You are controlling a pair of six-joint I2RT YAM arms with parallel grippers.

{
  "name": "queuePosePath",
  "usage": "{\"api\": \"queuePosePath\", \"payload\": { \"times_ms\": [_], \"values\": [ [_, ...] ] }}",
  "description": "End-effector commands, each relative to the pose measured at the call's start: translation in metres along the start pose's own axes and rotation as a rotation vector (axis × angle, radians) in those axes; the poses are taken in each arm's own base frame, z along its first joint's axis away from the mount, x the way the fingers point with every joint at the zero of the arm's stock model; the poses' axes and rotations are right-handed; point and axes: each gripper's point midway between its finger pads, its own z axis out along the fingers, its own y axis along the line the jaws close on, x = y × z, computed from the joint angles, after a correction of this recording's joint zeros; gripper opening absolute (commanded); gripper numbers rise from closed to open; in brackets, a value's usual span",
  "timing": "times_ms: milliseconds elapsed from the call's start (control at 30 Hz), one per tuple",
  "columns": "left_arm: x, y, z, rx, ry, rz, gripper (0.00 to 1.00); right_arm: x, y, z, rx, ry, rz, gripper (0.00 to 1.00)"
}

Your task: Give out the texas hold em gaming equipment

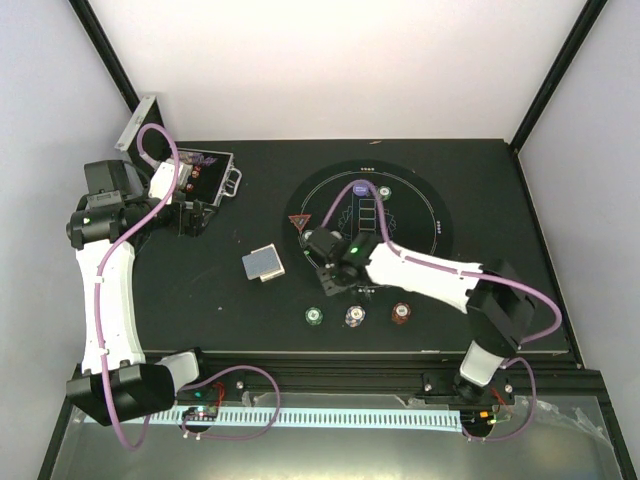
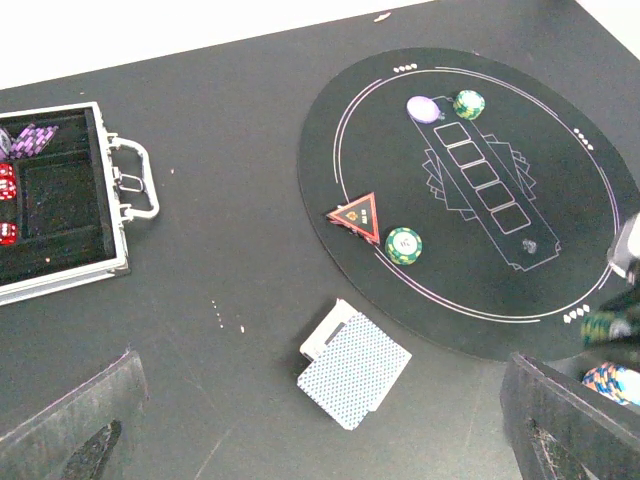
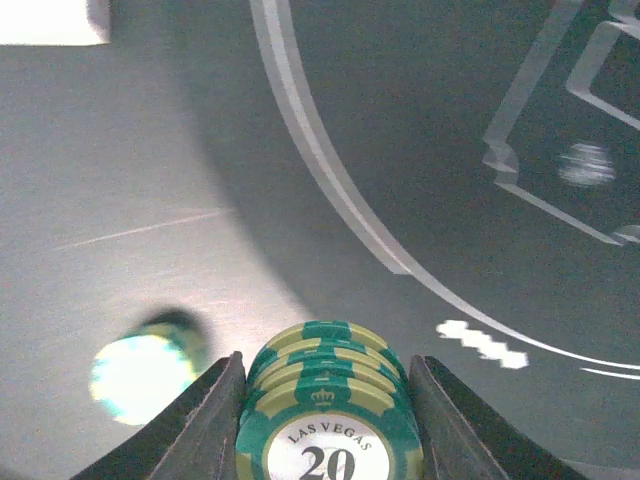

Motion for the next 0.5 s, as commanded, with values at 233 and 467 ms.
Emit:
{"api": "queuePosePath", "payload": {
  "times_ms": [233,467],
  "values": [
    [-0.011,-0.005,-0.014,-0.022,-0.037,0.037,0.99,0.016,-0.137,0.025,0.162,0.040,0.212,0.25],
    [-0.012,-0.004,-0.014,-0.025,-0.037,0.036,0.99,0.027,-0.159,0.052,0.176,0.094,0.245,0.25]
  ]
}}
